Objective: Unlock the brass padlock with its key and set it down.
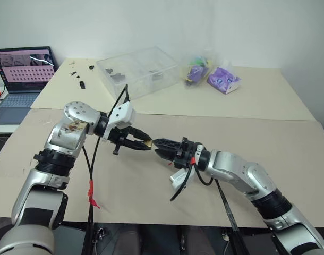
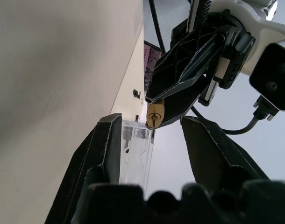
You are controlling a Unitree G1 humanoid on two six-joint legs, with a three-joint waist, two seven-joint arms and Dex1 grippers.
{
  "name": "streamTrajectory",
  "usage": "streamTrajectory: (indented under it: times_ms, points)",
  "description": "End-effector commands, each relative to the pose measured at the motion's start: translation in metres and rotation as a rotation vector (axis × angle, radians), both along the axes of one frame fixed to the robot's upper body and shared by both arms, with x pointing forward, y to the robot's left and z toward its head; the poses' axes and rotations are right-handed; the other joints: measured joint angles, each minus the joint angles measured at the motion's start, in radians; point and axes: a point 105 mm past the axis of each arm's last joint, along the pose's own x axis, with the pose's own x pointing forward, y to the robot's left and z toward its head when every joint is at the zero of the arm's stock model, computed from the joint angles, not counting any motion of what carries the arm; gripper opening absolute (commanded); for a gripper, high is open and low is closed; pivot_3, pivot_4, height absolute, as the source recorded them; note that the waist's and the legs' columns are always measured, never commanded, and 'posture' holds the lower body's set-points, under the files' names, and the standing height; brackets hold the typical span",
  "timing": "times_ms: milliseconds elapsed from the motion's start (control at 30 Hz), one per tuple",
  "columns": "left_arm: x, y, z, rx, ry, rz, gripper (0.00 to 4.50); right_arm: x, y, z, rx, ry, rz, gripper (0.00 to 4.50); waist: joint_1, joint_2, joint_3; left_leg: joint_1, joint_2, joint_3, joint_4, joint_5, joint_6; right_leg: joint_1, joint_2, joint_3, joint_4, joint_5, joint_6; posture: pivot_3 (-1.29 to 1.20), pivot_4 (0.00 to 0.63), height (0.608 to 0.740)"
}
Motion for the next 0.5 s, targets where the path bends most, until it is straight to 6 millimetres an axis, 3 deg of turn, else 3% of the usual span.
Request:
streamTrajectory:
  times_ms: [33,500]
  points:
    - [-0.0008,0.0014,0.0075,0.018,-0.035,-0.014,1.22,-0.0033,0.0007,0.0158,0.027,-0.053,0.02,2.47,0.0,0.0,0.0,0.0,0.0,0.0,0.0,0.0,0.0,0.0,0.0,0.0,0.0,0.0,0.0,0.0,0.15,0.726]
    - [-0.0028,0.0046,0.0062,0.041,-0.03,-0.022,1.22,-0.0031,0.0012,0.015,0.016,-0.051,0.024,2.47,0.0,0.0,0.0,0.0,0.0,0.0,0.0,0.0,0.0,0.0,0.0,0.0,0.0,0.0,0.0,0.0,0.15,0.726]
